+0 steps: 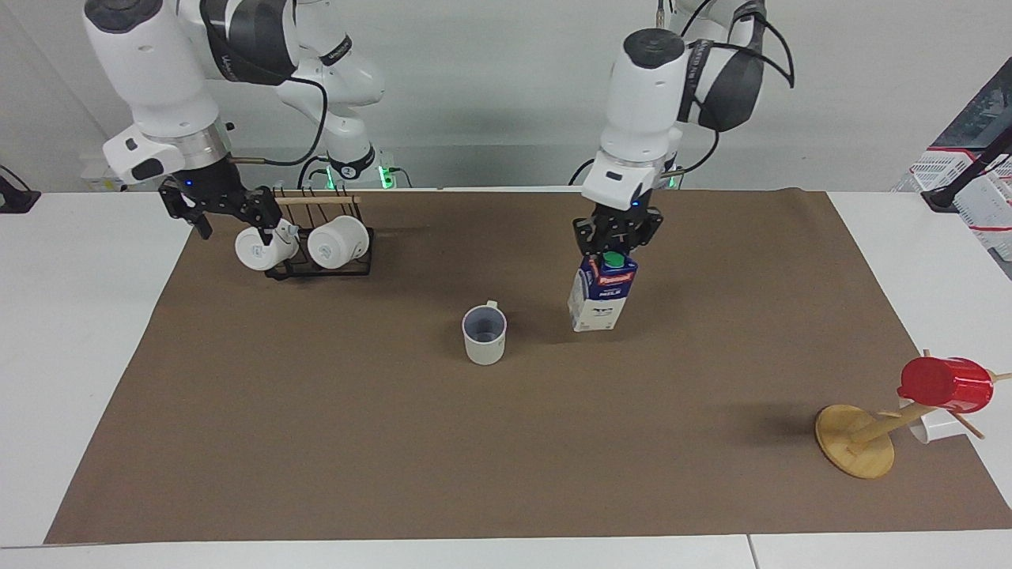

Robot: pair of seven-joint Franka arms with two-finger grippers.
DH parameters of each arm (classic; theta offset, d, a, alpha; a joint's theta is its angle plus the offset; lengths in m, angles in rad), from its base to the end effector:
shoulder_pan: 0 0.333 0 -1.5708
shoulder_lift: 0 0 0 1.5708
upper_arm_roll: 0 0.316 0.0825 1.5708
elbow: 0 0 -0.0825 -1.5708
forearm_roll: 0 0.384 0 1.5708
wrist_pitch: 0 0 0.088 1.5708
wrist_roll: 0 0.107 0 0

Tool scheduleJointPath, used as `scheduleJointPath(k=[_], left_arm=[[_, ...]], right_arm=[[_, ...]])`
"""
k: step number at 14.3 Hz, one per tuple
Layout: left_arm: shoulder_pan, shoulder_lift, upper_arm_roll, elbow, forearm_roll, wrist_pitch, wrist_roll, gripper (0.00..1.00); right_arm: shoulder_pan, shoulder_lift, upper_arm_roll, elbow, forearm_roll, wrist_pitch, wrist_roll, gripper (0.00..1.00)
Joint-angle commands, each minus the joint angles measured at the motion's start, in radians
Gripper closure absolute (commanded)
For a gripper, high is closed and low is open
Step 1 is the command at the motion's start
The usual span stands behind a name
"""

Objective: Place cup and milk on table

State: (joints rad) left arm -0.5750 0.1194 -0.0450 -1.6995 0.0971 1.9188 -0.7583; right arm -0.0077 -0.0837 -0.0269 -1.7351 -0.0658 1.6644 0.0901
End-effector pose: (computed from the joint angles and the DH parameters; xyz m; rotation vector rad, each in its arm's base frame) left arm 0.5014 -0.3481 0.5253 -3.1259 -0.1726 -0.2082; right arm 0.5340 -0.0255 0.6004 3.0732 -0.1829 0.0227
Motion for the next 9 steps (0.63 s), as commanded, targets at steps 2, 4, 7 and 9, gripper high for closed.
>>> scheduleJointPath(k=[2, 4, 7, 9], left_arm=[[-0.081, 0.179, 0.016, 0.181, 0.07, -0.008, -0.165, 1.0], [-0.088, 0.183, 0.016, 0.173, 0.081, 0.021, -0.168, 1.0], [-0.086, 0.181, 0.016, 0.124, 0.081, 0.107, -0.168, 1.0], [-0.089, 0.181, 0.016, 0.098, 0.082, 0.114, -0.17, 1.0]], right_arm=[[-0.017, 0.062, 0.01, 0.127, 0.021, -0.087, 0.009, 0.0], [-0.02, 0.062, 0.013, 0.123, 0.03, -0.095, 0.062, 0.0], [-0.006, 0.056, 0.016, 0.109, 0.031, -0.089, 0.065, 0.0], [-0.003, 0.056, 0.019, 0.109, 0.038, -0.097, 0.068, 0.0]])
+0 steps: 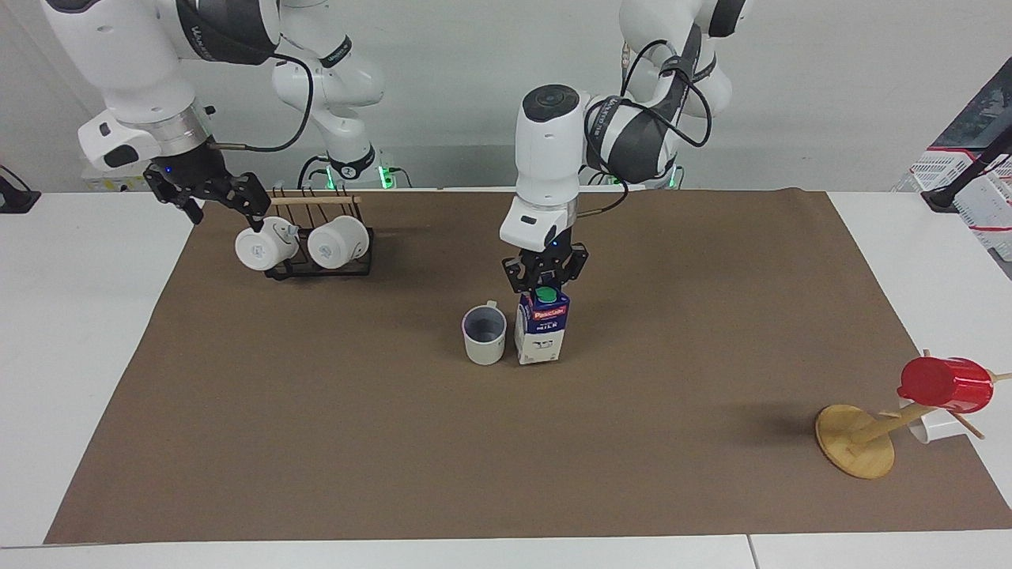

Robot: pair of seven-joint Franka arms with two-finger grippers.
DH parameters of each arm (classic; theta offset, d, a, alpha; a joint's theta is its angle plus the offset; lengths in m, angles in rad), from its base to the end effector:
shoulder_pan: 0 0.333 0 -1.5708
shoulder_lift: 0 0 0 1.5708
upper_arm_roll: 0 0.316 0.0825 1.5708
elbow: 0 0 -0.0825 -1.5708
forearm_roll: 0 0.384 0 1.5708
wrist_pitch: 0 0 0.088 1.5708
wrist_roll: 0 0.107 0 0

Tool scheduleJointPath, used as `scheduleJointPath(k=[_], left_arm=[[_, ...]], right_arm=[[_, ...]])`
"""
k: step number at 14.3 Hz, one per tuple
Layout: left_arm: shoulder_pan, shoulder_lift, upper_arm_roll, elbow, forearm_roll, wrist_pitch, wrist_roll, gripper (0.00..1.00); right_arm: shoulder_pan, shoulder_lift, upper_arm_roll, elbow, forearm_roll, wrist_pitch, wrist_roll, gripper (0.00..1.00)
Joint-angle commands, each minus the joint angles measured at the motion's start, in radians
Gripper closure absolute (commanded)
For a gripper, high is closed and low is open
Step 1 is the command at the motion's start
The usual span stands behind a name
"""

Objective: Place cup and milk on table
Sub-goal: 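Lower the blue milk carton beside the mug with the left gripper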

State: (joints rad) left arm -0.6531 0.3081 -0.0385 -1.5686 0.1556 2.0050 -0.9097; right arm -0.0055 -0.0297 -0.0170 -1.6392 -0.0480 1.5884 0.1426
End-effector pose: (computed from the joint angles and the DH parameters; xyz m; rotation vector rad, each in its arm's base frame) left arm 0.5212 -0.4157 0.4780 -3.1167 -0.2565 -0.2906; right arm 0.5455 -0.0175 0.6102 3.0825 -0.2529 -0.0282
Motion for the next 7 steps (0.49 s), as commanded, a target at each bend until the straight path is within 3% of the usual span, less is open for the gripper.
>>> scheduleJointPath(k=[1, 4, 5, 6, 7], left_arm=[[-0.016, -0.007, 0.009, -0.036, 0.022, 0.023, -0.017, 1.0], [-0.014, -0.017, 0.009, -0.062, 0.022, 0.029, -0.017, 1.0], [-0.011, -0.017, 0.009, -0.062, 0.022, 0.029, -0.017, 0.83], [-0.01, -0.018, 0.009, -0.065, 0.022, 0.029, -0.014, 0.37], [-0.01, -0.018, 0.009, -0.065, 0.022, 0.031, -0.014, 0.07]], right_arm=[[-0.005, 0.002, 0.009, 0.016, 0.049, -0.027, 0.017, 0.0], [-0.007, 0.013, 0.011, 0.051, 0.062, -0.071, 0.015, 0.0], [-0.008, 0.023, 0.012, 0.09, 0.057, -0.103, 0.014, 0.0], [-0.01, 0.031, 0.011, 0.104, 0.044, -0.113, 0.003, 0.0], [-0.008, 0.033, 0.012, 0.105, 0.013, -0.107, -0.017, 0.0]])
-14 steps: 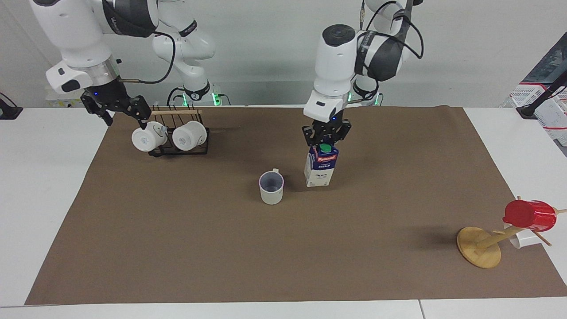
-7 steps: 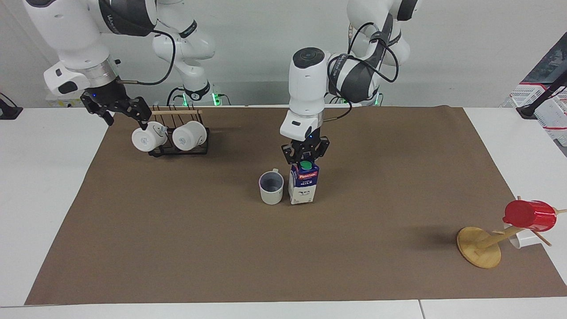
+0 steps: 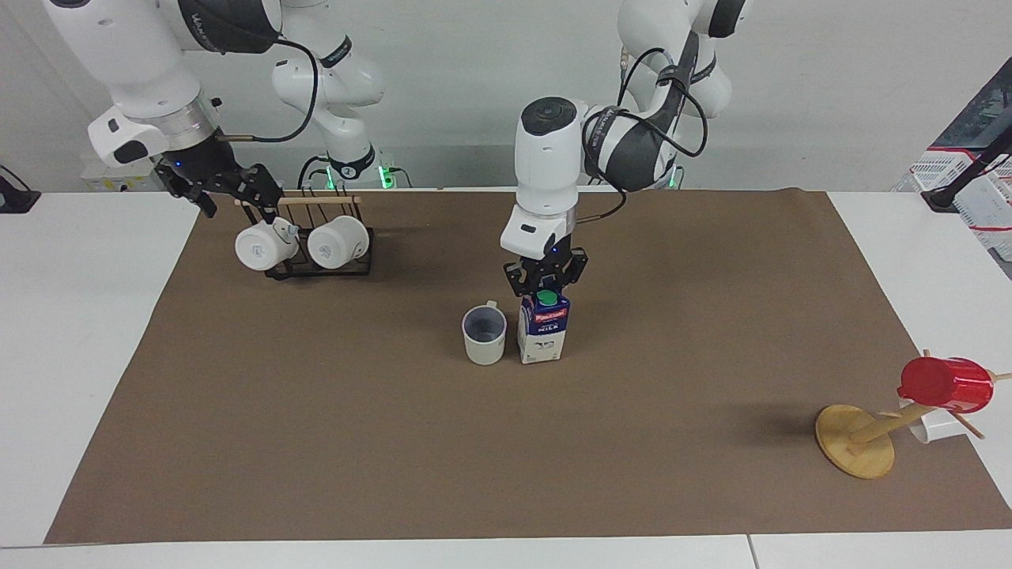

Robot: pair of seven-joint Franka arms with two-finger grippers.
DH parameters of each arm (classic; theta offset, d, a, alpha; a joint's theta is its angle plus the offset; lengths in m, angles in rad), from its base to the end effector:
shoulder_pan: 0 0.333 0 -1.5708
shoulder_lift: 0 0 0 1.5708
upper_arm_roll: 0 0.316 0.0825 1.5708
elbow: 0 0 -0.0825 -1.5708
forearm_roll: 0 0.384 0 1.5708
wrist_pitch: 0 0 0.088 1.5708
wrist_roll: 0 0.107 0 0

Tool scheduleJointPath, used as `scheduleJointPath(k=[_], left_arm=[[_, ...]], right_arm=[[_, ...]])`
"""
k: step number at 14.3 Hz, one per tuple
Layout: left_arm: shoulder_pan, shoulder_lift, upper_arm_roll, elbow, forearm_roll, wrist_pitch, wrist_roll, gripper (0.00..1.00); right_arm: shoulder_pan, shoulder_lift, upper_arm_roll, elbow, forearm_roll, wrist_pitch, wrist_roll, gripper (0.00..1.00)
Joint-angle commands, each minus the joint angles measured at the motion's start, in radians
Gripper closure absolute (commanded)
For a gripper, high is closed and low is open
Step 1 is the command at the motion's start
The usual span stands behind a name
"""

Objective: Place cup and milk on table
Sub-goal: 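Lower the blue milk carton beside the mug with the left gripper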

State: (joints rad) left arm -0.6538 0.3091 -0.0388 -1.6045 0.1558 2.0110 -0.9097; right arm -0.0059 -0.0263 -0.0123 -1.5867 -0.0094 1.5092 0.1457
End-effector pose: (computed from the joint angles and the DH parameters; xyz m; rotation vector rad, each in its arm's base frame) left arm 0.5173 -0.4137 0.4603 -3.0993 -0.2484 -0.2540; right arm 0.5396 -0.0110 0.6262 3.1177 -0.2566 -0.0790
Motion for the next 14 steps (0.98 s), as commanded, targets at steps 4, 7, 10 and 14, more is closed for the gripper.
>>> scheduleJointPath(k=[4, 7, 10, 14], left_arm=[[-0.01, -0.059, 0.008, -0.023, 0.021, 0.026, -0.009, 0.0], [0.003, -0.151, 0.013, -0.034, 0.018, -0.064, 0.012, 0.0], [0.109, -0.24, 0.013, -0.067, -0.013, -0.161, 0.177, 0.0], [0.267, -0.303, 0.013, -0.095, -0.087, -0.222, 0.444, 0.0]], right_arm=[[0.0, 0.028, 0.011, 0.042, -0.027, -0.024, -0.026, 0.0], [0.0, 0.025, 0.018, 0.037, -0.021, -0.023, -0.018, 0.0], [0.0, 0.023, 0.018, 0.036, -0.021, -0.023, -0.017, 0.0], [0.0, 0.023, 0.02, 0.034, -0.02, -0.018, 0.006, 0.0]])
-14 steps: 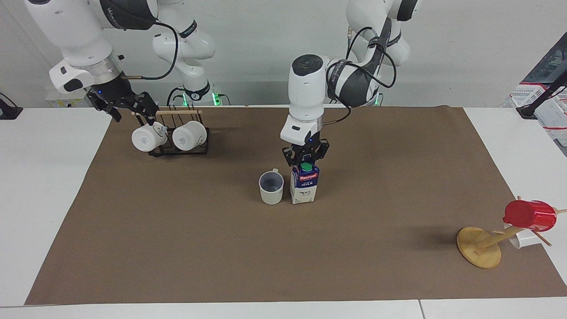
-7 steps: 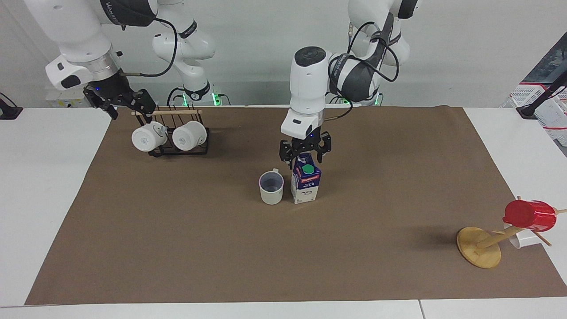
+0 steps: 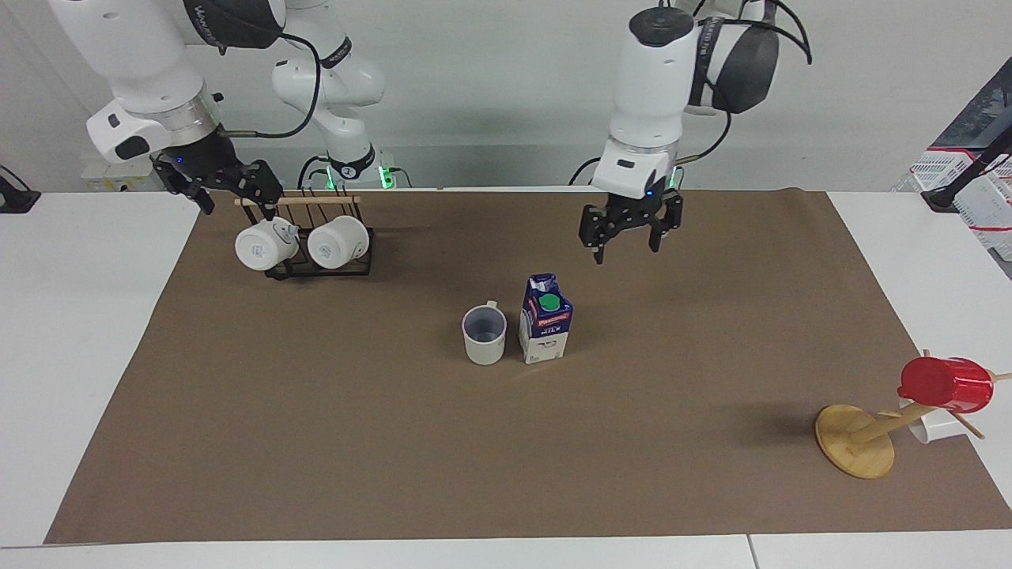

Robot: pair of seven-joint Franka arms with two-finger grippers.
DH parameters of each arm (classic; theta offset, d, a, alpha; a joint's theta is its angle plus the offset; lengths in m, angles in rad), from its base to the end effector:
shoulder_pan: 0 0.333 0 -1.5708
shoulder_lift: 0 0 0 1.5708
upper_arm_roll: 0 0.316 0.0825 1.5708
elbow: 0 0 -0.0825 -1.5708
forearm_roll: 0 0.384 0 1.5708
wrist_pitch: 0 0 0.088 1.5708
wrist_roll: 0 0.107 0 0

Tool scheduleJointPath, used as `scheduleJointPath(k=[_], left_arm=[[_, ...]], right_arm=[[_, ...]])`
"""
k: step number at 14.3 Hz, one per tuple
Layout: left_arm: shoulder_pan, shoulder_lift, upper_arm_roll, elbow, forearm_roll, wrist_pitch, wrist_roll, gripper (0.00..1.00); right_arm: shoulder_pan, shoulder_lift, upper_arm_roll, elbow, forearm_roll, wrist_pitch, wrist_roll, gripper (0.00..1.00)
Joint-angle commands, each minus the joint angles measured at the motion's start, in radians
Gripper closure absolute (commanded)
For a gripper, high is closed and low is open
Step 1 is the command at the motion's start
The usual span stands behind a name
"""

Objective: Place cup and milk on table

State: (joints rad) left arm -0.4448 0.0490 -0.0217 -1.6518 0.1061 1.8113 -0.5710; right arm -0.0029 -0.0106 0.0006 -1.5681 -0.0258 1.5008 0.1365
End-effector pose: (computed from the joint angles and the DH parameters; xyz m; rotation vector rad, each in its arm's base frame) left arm 0.5298 -0.2567 0.5804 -3.0955 -0.1316 -0.2283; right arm 0.5438 -0.0042 0.6257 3.1033 -0.2174 -0.0853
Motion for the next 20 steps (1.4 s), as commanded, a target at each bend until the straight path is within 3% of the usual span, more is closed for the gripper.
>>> scheduleJointPath(k=[1, 9, 13, 20], left_arm=[[0.101, -0.052, -0.004, -0.048, -0.051, -0.039, 0.156, 0.0], [0.351, -0.086, 0.005, -0.008, -0.108, -0.134, 0.488, 0.0], [0.417, -0.075, 0.005, 0.059, -0.132, -0.219, 0.565, 0.0], [0.46, -0.075, 0.002, 0.087, -0.122, -0.283, 0.642, 0.0]], right_arm=[[-0.003, 0.006, 0.007, 0.016, -0.003, -0.004, 0.015, 0.0], [-0.002, 0.006, 0.007, 0.016, 0.006, -0.002, 0.018, 0.0], [-0.002, 0.006, 0.009, 0.016, 0.006, -0.002, 0.018, 0.0], [-0.002, 0.006, 0.013, 0.016, 0.009, -0.004, 0.018, 0.0]])
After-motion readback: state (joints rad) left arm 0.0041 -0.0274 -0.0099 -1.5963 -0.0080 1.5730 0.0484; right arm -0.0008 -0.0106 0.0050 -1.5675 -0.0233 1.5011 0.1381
